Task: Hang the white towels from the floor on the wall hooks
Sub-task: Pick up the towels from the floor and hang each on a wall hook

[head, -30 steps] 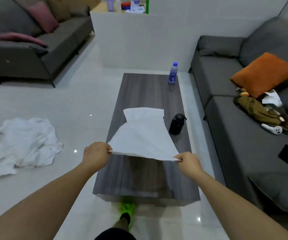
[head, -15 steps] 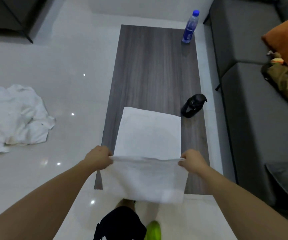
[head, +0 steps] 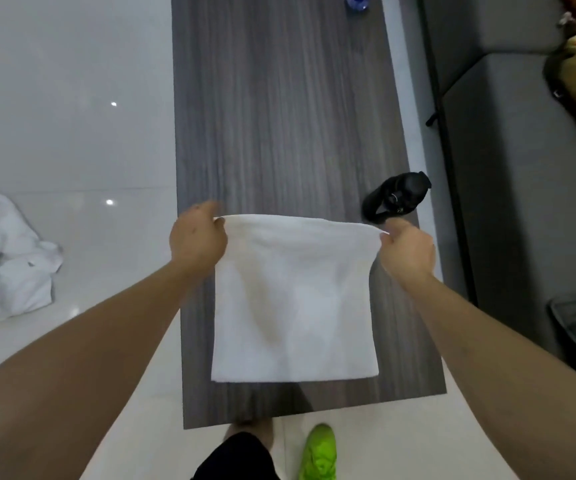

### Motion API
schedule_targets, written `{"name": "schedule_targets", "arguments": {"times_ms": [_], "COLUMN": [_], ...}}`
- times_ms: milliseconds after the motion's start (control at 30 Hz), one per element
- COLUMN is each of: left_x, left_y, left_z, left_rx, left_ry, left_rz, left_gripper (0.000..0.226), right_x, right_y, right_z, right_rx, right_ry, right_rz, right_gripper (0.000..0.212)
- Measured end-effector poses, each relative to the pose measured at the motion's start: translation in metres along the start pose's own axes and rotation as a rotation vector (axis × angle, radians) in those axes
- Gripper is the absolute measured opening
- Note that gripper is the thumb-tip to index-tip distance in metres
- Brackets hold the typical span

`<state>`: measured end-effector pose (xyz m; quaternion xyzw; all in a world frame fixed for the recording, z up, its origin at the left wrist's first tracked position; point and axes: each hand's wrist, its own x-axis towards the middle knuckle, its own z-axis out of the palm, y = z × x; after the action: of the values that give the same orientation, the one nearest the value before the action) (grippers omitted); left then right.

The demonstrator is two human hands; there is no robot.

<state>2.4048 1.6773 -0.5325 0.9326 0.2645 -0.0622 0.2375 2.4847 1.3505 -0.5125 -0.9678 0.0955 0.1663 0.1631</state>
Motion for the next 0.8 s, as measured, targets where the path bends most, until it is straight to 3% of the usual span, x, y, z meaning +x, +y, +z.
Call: {"name": "schedule_targets", "arguments": {"times_ms": [67,167,300,400,500,633,733,800], "left_x": [0.004,-0.014,-0.069,-0.123,-0.178,-0.224,-0.245,-0.259], "left_y": [-0.005,-0.027,-0.069,-0.095,-0.111,-0.109,-0.104,-0.103], "left_z": [0.009,0.035,0.079,0.105,0.126,0.149,0.161,0.161], "left_rx": [-0.015,0.026,0.022,-0.023,-0.097,-0.317,-0.676,-0.959], "left_ry": [-0.025,-0.254,-0.513,-0.584,-0.529,-0.297,-0.095,-0.002], "left_rz": [-0.033,-0.117,-0.315,-0.450,-0.509,-0.746,-0.981,-1.120], "left_gripper": [0.025,0.034,0.046,0.051,0.060,0.039,0.021,0.033], "right_x": [0.000,-0.014,-0.051,-0.089,-0.127,-0.151,-0.157,-0.164], "right_y": [0.006,0.028,0.069,0.103,0.132,0.148,0.152,0.160], "right_z": [0.011,0.041,0.091,0.119,0.141,0.166,0.171,0.167], "right_rx": [-0.001,-0.025,-0.026,0.024,0.148,0.706,1.108,1.161], "right_ry": [-0.022,-0.194,-0.419,-0.476,-0.419,-0.234,-0.169,-0.191], "right_rz": [0.023,0.114,0.314,0.446,0.527,0.767,0.905,0.909], "right_gripper": [0.030,0.018,0.036,0.038,0.041,0.028,0.017,0.022]}}
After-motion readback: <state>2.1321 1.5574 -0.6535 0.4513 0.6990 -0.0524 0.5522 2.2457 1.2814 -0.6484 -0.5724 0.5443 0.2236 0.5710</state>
